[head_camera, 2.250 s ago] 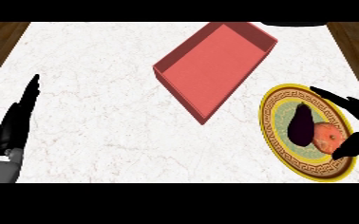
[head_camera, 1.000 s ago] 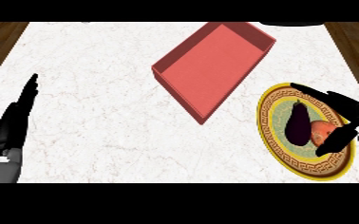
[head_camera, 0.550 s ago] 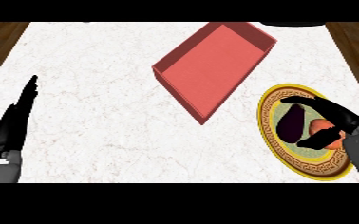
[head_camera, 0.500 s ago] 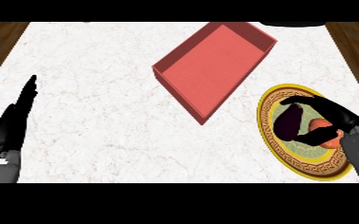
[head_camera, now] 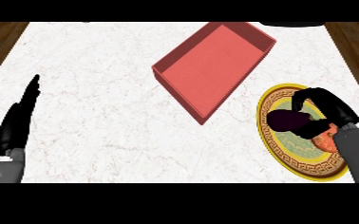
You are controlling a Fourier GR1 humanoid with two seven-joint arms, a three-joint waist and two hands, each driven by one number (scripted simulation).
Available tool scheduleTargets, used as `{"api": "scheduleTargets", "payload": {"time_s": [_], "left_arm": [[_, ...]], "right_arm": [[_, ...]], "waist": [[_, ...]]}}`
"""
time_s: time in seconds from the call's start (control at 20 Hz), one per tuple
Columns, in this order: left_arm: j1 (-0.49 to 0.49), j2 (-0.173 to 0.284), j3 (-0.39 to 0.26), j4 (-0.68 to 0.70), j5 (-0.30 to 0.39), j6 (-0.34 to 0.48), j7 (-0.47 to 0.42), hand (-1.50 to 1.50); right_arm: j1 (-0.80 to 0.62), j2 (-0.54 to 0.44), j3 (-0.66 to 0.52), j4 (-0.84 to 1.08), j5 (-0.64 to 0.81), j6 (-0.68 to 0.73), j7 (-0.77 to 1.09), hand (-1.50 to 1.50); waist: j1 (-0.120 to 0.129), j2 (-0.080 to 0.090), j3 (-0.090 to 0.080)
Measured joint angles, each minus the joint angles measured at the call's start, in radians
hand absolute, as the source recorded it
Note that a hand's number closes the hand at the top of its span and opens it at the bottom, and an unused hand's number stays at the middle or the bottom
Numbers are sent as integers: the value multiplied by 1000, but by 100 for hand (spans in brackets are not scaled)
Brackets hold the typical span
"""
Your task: Pick the eggplant from the plate and place it in the cardboard box
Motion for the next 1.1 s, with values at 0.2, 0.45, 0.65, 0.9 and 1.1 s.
{"api": "scheduleTargets", "payload": {"time_s": [0.2,0.45,0.65,0.9,1.1], "left_arm": [[5,-5,5,-6,-6,-6,-2,0],[-4,-9,3,-14,-19,-8,5,0],[-2,-8,19,-13,-13,-20,7,0],[-4,-15,18,-6,-24,-22,3,0],[0,-13,30,-6,-25,-30,-6,0]], "right_arm": [[-29,-23,-20,2,43,-80,15,150],[-105,-97,-27,34,127,-159,30,150],[-119,-126,-49,-31,143,-196,51,150],[-157,-137,-90,-126,103,-232,-7,150],[-196,-127,-91,-213,72,-184,-7,150]], "waist": [[2,2,3],[6,4,4],[0,2,4],[-3,1,4],[-2,1,4]]}}
